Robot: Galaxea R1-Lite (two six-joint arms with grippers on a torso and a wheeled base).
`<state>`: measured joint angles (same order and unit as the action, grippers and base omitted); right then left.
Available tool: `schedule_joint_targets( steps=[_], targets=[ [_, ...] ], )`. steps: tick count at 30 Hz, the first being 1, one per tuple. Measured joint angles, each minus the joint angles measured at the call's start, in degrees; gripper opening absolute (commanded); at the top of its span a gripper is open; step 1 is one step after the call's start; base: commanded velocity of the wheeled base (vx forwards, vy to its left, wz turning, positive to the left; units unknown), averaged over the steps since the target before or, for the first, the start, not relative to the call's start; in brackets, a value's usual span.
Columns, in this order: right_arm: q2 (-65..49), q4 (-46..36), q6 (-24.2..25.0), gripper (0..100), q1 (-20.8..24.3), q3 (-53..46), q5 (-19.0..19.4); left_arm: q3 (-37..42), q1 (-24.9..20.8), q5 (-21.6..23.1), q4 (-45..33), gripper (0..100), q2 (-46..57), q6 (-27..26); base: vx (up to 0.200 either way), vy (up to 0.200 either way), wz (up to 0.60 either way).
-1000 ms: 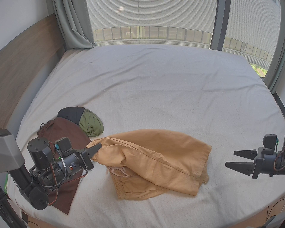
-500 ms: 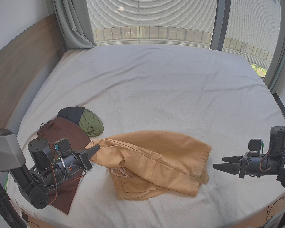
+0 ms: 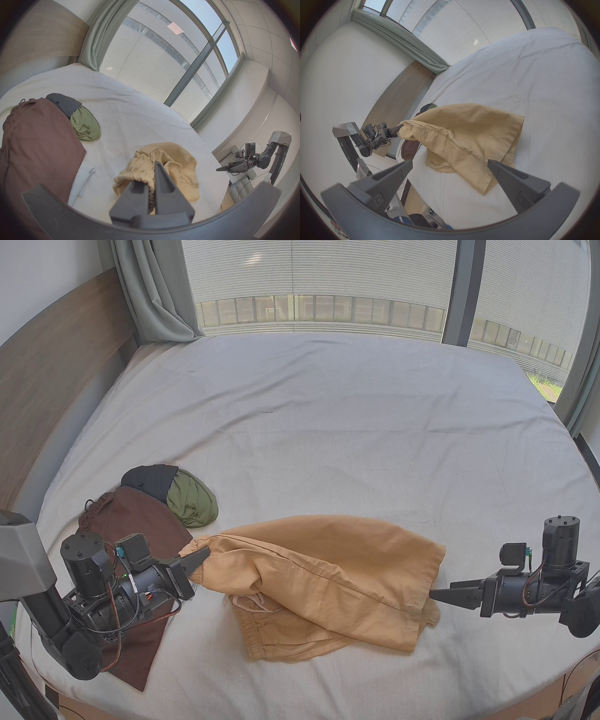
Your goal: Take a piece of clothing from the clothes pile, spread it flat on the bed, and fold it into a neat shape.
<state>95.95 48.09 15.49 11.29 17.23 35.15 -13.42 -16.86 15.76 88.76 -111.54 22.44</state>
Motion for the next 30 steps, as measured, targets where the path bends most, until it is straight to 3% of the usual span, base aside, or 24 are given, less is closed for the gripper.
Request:
schedule_joint_targets(
  steps=[30],
  targets=[
    [22.10, 20.71, 1.22, 100, -0.27, -2.10, -3.16, 0.02, 0.18, 0.02, 0.00, 0, -0.69, 0.05, 0.000, 0.000, 0.00]
  ],
)
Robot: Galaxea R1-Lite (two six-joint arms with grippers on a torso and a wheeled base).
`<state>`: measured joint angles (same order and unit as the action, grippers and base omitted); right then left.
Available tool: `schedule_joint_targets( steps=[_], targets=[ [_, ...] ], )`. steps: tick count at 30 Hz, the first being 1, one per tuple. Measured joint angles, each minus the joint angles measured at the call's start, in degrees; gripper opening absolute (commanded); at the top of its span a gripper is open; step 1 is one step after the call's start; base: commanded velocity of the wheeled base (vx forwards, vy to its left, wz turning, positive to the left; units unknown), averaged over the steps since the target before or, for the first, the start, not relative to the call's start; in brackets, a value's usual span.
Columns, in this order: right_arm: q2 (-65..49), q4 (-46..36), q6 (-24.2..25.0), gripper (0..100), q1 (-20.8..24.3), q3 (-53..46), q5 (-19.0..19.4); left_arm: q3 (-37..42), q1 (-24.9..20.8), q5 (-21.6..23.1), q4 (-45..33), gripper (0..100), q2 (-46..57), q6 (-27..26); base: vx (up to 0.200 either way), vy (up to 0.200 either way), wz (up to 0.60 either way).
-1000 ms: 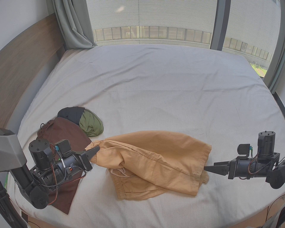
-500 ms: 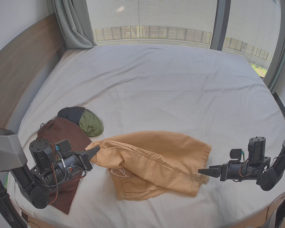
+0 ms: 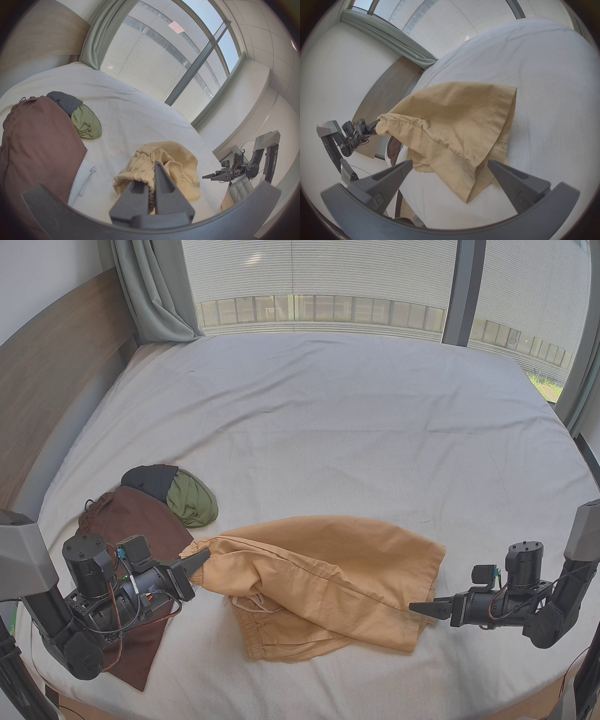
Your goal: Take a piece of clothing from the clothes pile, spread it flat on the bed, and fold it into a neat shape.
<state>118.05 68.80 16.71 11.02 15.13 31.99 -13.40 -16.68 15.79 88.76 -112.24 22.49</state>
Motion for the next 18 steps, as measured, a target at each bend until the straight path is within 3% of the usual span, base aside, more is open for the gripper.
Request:
schedule_joint_targets(
  steps=[12, 18],
  targets=[
    [7.94, 9.95, 3.07, 100, 0.79, -0.02, -1.12, 0.06, -0.02, 0.02, -0.02, 0, -0.06, 0.00, 0.000, 0.000, 0.00],
    [11.93, 18.24, 8.87, 100, 2.90, 0.05, -3.36, 0.10, -0.02, 0.02, -0.02, 0, -0.13, 0.04, 0.000, 0.000, 0.00]
  ],
)
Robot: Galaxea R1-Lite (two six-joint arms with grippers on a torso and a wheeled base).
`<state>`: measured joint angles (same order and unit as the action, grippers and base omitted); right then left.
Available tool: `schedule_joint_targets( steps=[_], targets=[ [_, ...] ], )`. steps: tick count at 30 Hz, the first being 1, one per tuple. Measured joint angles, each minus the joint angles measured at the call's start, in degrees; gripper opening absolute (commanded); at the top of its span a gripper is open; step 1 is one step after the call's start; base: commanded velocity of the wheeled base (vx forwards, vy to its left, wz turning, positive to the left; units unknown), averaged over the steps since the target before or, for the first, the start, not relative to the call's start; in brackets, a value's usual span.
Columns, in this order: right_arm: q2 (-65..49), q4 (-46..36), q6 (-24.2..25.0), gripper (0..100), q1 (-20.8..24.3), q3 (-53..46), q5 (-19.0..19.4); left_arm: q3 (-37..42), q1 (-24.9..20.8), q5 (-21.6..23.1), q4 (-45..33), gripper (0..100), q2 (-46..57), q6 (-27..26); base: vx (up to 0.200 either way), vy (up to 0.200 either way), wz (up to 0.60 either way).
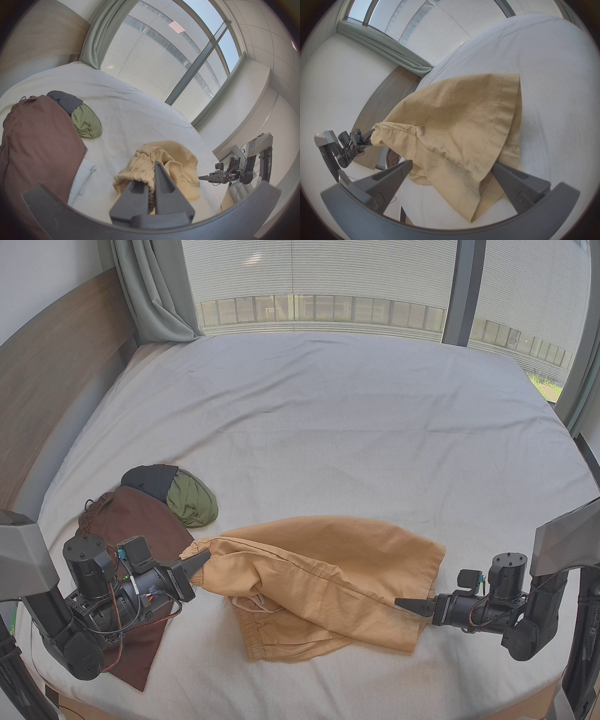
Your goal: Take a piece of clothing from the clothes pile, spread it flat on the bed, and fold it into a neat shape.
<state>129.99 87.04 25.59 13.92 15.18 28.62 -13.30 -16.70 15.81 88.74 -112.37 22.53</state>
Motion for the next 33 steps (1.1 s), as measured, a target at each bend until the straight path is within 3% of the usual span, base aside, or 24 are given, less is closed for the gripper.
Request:
schedule_joint_targets(
  steps=[6, 23, 24, 33],
  targets=[
    [2.95, 1.21, 2.29, 100, 3.22, 0.39, -1.74, 0.00, 0.00, 0.00, 0.00, 0, -0.09, 0.11, 0.000, 0.000, 0.00],
    [4.28, 1.26, 2.82, 100, 4.90, 2.32, -1.74, 0.07, -0.05, 0.02, 0.00, 0, -0.30, 0.11, 0.000, 0.000, 0.00],
    [4.35, 1.26, 2.82, 0, 4.92, 2.32, -1.76, 0.05, -0.05, 0.00, 0.02, 0, -0.30, 0.13, 0.000, 0.000, 0.00],
    [4.99, 1.26, 2.66, 0, 4.92, 2.35, -1.76, -0.32, 0.00, 0.02, 0.05, 0, -0.46, 0.21, 0.000, 0.000, 0.00]
  ],
)
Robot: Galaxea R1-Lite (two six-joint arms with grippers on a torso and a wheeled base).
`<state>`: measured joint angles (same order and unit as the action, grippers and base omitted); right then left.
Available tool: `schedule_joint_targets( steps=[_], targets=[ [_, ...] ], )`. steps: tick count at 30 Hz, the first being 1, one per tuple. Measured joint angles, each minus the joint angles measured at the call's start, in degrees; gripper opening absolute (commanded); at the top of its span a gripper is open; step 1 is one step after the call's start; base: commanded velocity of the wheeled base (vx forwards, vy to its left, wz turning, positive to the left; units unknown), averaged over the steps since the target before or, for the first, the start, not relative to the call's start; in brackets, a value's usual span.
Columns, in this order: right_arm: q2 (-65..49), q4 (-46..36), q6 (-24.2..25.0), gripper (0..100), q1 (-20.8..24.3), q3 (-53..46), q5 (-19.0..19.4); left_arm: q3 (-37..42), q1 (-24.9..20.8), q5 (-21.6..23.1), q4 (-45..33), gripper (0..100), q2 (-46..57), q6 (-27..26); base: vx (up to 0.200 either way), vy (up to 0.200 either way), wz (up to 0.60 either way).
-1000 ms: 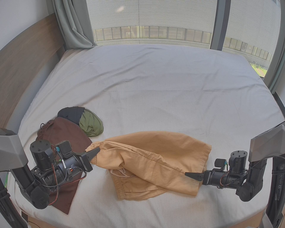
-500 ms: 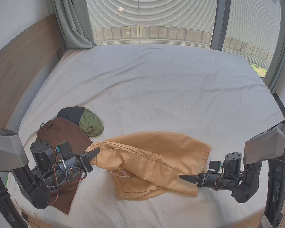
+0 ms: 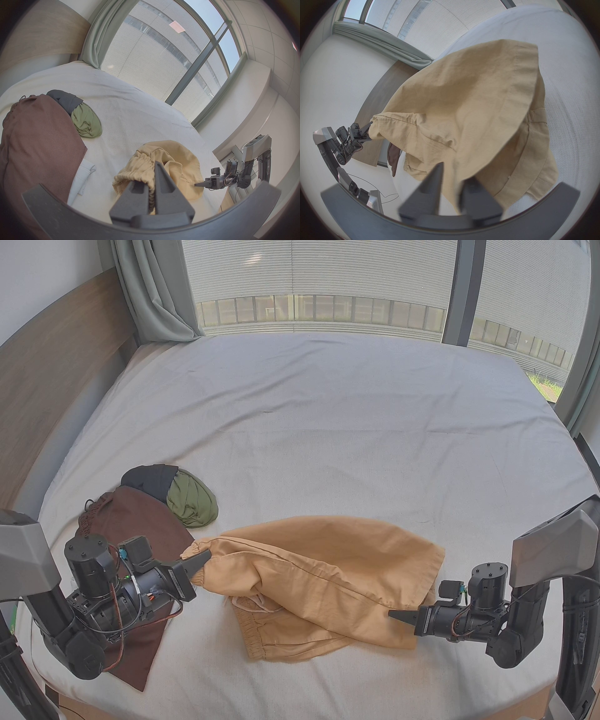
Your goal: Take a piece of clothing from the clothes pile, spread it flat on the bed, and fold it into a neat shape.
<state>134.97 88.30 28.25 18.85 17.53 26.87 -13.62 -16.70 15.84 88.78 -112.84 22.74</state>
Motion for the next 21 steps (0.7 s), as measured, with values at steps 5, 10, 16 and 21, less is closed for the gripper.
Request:
schedule_joint_targets(
  steps=[5, 10, 16, 21],
  targets=[
    [-0.02, 0.05, -0.11, 0, -0.17, -0.11, -0.05, -1.34, -0.05, 0.00, -0.02, 0, -0.89, 0.00, 0.000, 0.000, 0.00],
    [-1.60, 0.06, -0.17, 0, -0.55, -0.04, -0.18, -3.80, 0.20, 0.00, 0.00, 0, -1.72, 0.26, 0.000, 0.000, 0.00],
    [-5.42, 0.06, 0.00, 0, -0.91, -0.26, -0.05, -6.67, 2.24, 2.36, 0.01, 0, -2.02, 0.37, 0.000, 0.000, 0.00],
    [-8.92, 0.02, 0.11, 0, -0.96, -0.72, -0.02, -8.02, 6.21, 8.57, 0.04, 0, -2.02, -0.44, 0.000, 0.000, 0.00]
  ],
)
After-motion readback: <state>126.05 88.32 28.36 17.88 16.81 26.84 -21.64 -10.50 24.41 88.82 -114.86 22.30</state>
